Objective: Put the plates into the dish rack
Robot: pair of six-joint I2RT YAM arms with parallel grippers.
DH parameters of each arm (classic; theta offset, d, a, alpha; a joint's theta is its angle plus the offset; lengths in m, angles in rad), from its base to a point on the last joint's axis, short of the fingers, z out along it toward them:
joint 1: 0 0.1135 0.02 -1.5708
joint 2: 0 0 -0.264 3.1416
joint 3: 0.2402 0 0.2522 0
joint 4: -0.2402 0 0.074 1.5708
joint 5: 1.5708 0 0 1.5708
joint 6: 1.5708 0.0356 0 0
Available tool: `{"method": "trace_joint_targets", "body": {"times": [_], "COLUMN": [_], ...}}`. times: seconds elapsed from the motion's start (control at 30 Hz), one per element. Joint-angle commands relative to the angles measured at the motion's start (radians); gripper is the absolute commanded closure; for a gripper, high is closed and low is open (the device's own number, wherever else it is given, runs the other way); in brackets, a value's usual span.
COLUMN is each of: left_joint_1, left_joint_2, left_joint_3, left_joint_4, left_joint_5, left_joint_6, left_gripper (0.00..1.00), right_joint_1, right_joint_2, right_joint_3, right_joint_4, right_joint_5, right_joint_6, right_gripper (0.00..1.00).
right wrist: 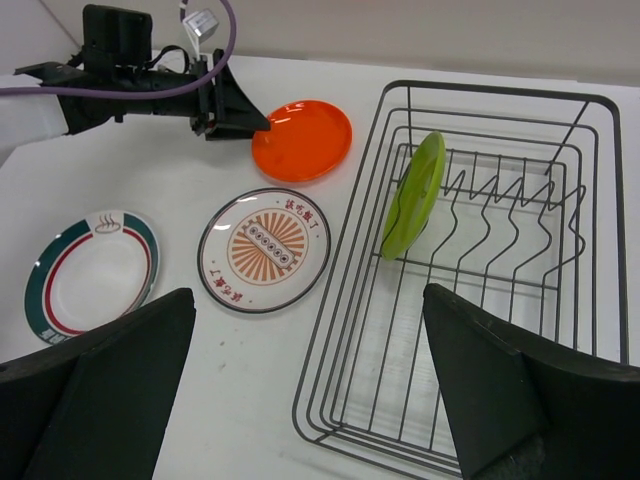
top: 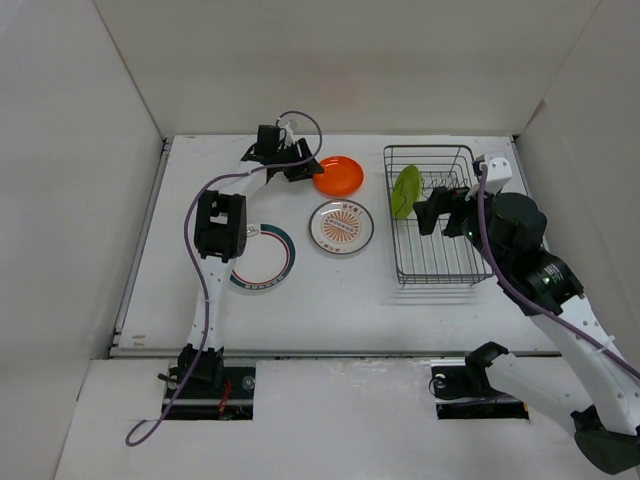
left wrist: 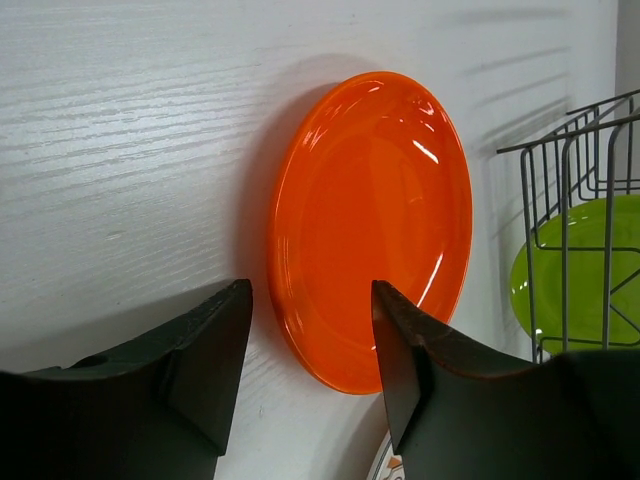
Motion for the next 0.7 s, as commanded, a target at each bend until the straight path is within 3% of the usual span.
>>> {"method": "trace_joint_targets", "body": {"times": [0.0, 0.13, 0.27, 0.33, 0.47, 0.67], "left_joint_1": [-0.008, -0.008, -0.008, -0.008, -0.008, 0.026], "left_joint_2": [0.020, 0.029, 0.038, 0.047, 0.056, 0.013], "left_joint_3": [0.013, 0.013, 0.022, 0.022, 0.033, 0.057], "left_joint_4": [-0.027, -0.018, -0.009, -0.009, -0.009, 0.039], "left_joint_5": [-0.018, -0.008, -0.008, -0.008, -0.008, -0.008], "left_joint_6": [0.005, -0.013, -0.013, -0.013, -0.033, -0.090], "left_gripper": [0.52, 0.61, 0.77, 0.79, 1.00, 1.00], "right_joint_1": [0.017, 0.017, 0.017, 0.017, 0.017, 0.017], "right_joint_2": [-0.009, -0.018, -0.009, -0.009, -0.009, 0.000], "right_joint_3": [-0.013, -0.024, -0.043, -0.043, -0.063, -0.084], "right_joint_4": [0.013, 0.013, 0.022, 0.022, 0.031, 0.040], "right_joint_5": [0.016, 0.016, 0.016, 0.016, 0.016, -0.004], "right_joint_6": [0.007, 0.007, 0.016, 0.016, 0.026, 0.035], "right_gripper": [0.00, 0.00, 0.01, 0.01, 0.01, 0.01]}}
